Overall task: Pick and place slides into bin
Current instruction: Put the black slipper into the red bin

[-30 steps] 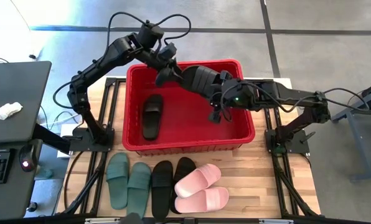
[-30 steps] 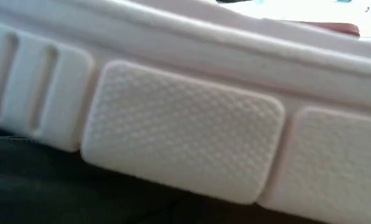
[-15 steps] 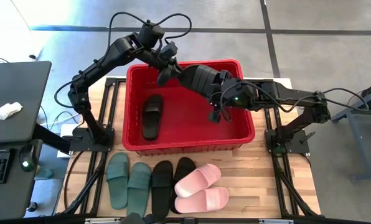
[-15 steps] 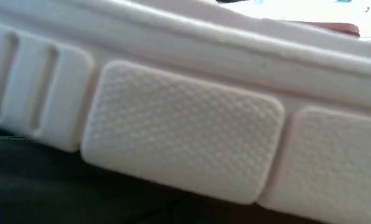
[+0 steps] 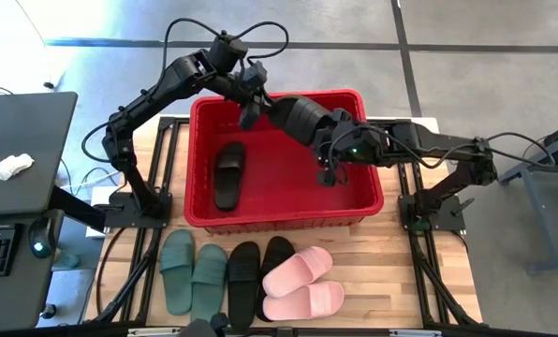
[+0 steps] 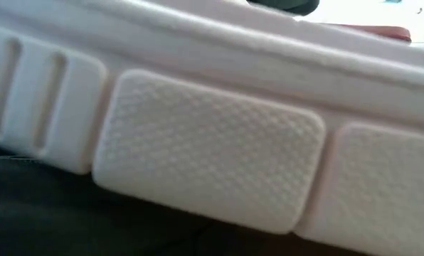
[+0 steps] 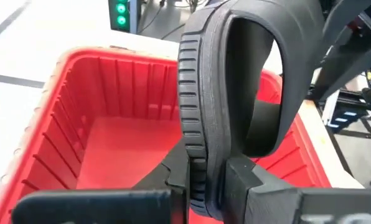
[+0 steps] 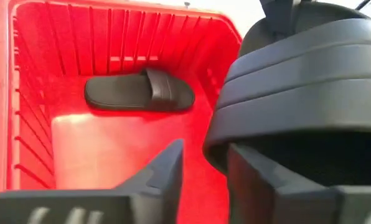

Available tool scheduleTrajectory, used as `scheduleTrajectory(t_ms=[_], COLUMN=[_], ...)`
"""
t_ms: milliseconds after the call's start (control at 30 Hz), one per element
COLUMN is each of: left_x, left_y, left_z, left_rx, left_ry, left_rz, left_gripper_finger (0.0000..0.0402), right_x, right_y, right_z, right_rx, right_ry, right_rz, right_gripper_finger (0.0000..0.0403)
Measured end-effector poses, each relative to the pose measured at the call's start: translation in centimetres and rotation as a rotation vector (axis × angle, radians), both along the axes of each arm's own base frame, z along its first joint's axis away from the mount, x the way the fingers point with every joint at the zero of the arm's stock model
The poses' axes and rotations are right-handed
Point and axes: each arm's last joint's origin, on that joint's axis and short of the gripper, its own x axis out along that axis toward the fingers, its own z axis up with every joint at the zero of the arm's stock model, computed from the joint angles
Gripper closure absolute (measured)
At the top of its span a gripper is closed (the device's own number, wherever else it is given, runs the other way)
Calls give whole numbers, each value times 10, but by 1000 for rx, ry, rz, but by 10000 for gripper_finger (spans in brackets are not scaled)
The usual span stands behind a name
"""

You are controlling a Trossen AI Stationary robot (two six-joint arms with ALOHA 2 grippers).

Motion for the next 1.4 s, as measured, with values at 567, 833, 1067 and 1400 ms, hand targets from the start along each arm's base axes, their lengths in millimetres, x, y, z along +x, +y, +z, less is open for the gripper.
scheduleTrajectory(t_ms=[567,833,1067,1400], left_x=[-28,-33,-8,15], left_y=[-17,-15,4,23], left_z=[-9,-30,-63,-104], left_rx=[27,36,1,49], left_ry=[365,640,697,747], left_rz=[-14,-33,-124,-352], left_gripper_finger=[366,366,366,367], right_x=[-59,-53,-43,-45], right_y=[-3,-13,-20,-33], right_z=[26,16,1,-12], right_rx=[216,311,360,522], right_ry=[-64,24,131,255], right_rz=[42,104,100,131], right_gripper_finger=[203,203,203,204])
